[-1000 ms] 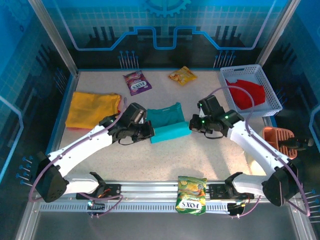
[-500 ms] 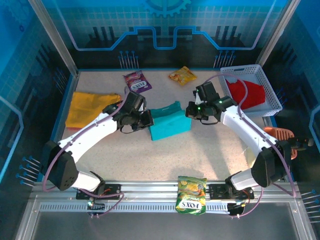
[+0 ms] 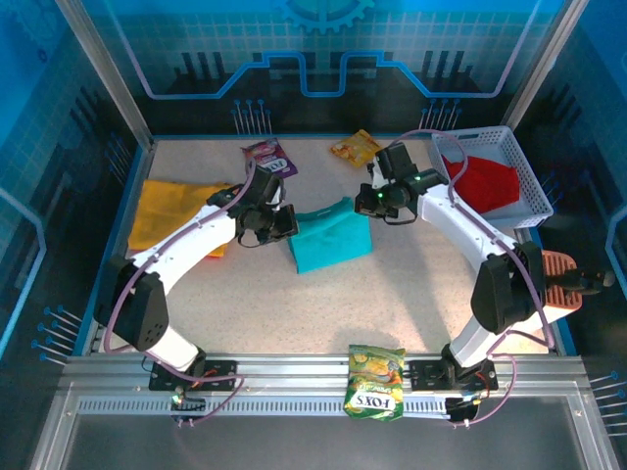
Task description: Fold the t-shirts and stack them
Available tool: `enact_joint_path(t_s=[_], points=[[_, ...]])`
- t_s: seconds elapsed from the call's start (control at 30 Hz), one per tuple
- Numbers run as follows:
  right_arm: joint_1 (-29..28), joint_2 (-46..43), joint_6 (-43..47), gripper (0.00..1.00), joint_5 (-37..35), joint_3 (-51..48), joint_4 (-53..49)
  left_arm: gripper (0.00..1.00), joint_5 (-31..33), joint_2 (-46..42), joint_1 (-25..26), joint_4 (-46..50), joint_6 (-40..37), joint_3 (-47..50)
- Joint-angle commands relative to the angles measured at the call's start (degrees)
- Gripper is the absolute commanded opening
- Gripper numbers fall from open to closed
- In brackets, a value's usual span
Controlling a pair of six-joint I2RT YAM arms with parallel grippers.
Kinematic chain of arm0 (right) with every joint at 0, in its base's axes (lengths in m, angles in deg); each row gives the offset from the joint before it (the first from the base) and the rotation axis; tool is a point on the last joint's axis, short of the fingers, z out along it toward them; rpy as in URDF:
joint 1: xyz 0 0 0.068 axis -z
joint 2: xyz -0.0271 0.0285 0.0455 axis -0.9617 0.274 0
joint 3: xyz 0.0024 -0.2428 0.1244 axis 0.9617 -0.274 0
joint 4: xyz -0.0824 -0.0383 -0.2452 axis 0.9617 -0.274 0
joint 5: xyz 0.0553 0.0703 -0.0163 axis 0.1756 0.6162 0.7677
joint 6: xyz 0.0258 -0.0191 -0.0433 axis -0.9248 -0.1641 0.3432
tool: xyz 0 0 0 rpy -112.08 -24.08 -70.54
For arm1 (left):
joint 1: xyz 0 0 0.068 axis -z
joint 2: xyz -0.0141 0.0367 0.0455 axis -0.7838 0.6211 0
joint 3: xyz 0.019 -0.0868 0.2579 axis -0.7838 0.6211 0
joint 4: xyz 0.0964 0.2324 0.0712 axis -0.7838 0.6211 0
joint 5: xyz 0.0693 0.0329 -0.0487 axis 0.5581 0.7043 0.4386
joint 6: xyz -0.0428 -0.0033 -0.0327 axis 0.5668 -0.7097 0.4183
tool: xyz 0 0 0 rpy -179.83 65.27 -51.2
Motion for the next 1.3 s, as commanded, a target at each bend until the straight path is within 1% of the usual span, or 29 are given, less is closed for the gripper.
enact_joint_path(t_s=[0.0,0.17,0.53,0.6,0.8,0.93,1.27], points=[[0.99,2.51,1.63,0.00,2.52,3.42,1.93,0.00,-1.35,1.39,-1.34,-0.46,-2.57,-2.86],[1.10,5.54,2.36,0.00,2.76,6.45,2.42,0.00,-2.67,3.41,-3.19,-1.73,-2.86,-3.85],[1.43,12.73,3.57,0.00,4.55,13.12,2.69,0.00,-2.85,8.69,-5.40,-2.04,-6.52,-8.20],[1.43,13.62,3.79,0.00,4.97,14.34,2.60,0.00,-3.47,8.76,-5.78,-2.82,-6.71,-8.19],[1.68,15.52,4.27,0.00,5.35,16.56,2.86,0.00,-2.39,8.53,-6.82,-3.77,-7.49,-8.14],[1.95,18.10,4.59,0.00,6.62,18.15,3.50,0.02,-3.36,10.10,-8.03,-4.71,-8.09,-8.13],[2.04,24.90,5.05,0.00,9.78,23.65,5.86,0.03,-3.45,13.84,-10.61,-9.17,-8.66,-7.65]])
